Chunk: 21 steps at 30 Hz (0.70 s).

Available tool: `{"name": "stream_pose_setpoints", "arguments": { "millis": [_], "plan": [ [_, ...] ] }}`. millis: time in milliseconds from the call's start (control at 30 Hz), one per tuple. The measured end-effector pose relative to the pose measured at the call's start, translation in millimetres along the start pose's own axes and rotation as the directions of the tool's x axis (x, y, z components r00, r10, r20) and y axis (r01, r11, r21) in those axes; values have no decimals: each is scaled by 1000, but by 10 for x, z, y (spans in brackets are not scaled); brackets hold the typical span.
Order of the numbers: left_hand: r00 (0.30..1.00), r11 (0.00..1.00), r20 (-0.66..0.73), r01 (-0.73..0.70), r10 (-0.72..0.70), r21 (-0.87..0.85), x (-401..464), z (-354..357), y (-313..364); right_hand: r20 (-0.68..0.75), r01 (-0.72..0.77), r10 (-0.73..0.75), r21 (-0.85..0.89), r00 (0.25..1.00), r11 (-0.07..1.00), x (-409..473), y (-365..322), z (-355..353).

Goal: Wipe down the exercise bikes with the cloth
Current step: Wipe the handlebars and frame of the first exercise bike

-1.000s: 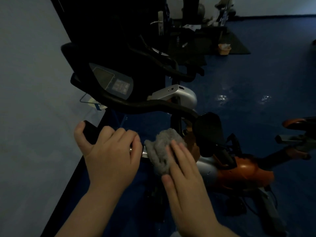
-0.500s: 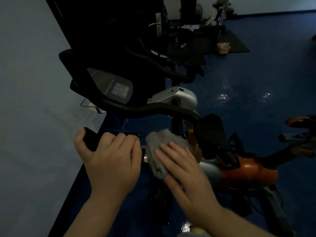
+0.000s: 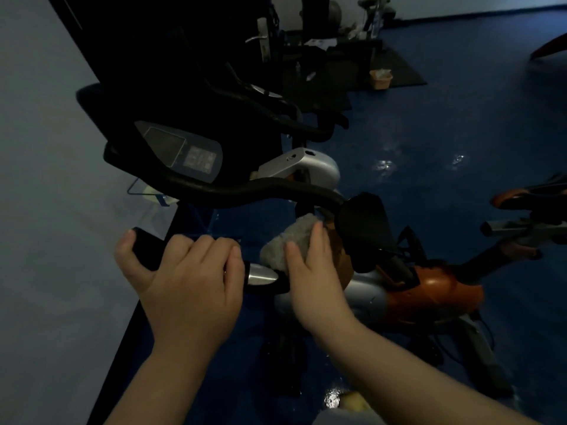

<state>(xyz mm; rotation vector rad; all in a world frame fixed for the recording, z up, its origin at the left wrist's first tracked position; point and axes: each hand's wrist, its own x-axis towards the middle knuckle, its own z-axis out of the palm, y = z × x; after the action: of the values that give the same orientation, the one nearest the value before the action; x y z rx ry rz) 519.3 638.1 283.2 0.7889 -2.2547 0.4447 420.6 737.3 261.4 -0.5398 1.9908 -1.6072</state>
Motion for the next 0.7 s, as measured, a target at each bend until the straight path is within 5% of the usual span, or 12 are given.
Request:
{"name": "stream_pose_setpoints", "arguments": {
  "millis": [300,467,600,700],
  "plan": [
    [1000,999,10,14,-14,-31,5,25,-4,-80,-18,8,-134,997,991,402,-89,-48],
    [999,1000,-24,23,-23,0,-6,12,17,-90,60,-65,-62,994,996,266,26,-20],
    [999,1000,-27,28,-28,2,-9,23,18,-82,-95,96,11,992,995,589,-86,-107],
    [999,999,-3,34,-34,10,-11,4,22,-99,15,-21,-61,995,998,401,-70,-103]
  ]
}}
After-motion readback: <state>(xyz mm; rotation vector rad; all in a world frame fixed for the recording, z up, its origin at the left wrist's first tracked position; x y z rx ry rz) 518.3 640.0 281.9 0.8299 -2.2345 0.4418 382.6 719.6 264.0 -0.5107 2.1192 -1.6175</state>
